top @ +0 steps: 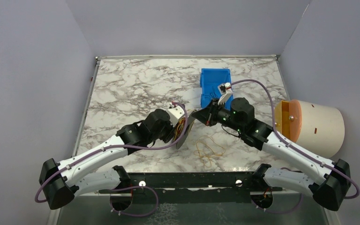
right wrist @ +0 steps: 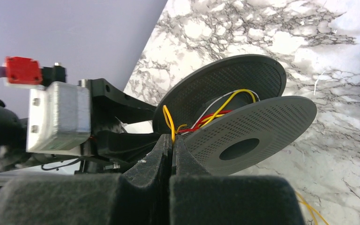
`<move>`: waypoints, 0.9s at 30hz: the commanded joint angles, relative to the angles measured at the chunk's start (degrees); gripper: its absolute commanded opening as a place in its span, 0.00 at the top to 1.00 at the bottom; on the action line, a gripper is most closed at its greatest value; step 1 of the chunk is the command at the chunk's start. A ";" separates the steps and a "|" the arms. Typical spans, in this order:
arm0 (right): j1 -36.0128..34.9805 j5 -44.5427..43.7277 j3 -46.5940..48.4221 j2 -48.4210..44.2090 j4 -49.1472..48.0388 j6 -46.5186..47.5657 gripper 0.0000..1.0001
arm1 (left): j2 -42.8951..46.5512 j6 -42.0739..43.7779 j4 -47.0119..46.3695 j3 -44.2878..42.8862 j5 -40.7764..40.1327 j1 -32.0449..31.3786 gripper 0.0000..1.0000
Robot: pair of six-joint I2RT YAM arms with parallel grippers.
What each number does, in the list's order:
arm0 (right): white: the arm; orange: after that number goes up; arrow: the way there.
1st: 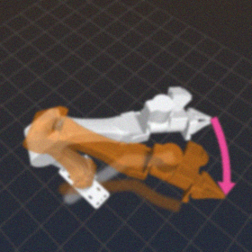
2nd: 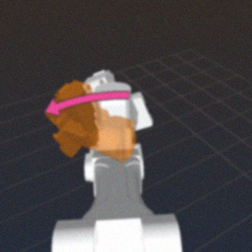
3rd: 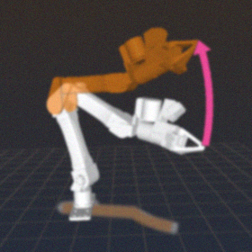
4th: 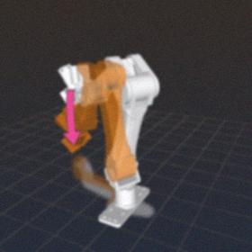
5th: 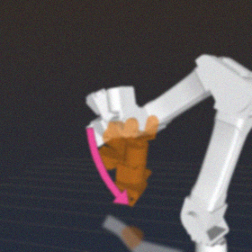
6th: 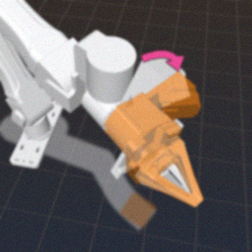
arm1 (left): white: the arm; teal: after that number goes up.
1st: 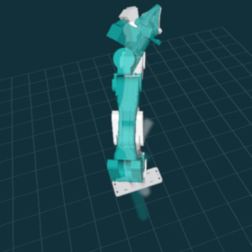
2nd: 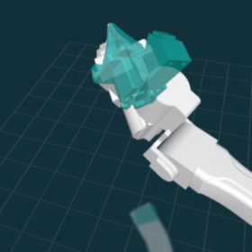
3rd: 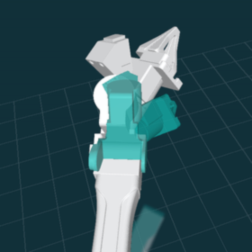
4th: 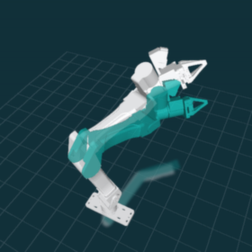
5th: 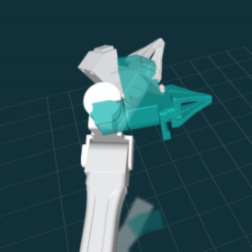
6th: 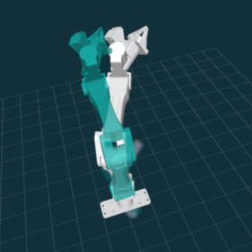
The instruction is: Wrap the cables
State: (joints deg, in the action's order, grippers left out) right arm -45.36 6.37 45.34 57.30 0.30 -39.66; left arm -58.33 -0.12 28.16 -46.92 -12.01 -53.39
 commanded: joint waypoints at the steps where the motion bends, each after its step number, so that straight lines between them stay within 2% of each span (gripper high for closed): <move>1: -0.12 1.89 1.65 2.30 -2.29 -0.69 0.99 | 1.98 -0.48 -2.60 0.75 1.36 -0.23 0.62; 13: -0.09 10.90 6.85 7.59 -0.80 0.69 0.99 | 4.60 -0.58 -4.50 1.89 3.30 0.04 0.49; 27: -0.16 14.57 9.57 10.68 4.38 2.09 0.99 | 6.16 -0.73 -5.31 2.26 3.31 0.69 0.46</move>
State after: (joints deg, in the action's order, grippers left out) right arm -45.39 19.07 53.41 66.61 1.76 -38.74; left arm -53.52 -0.30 25.02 -45.30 -9.82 -53.21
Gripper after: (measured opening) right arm 0.017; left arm 0.537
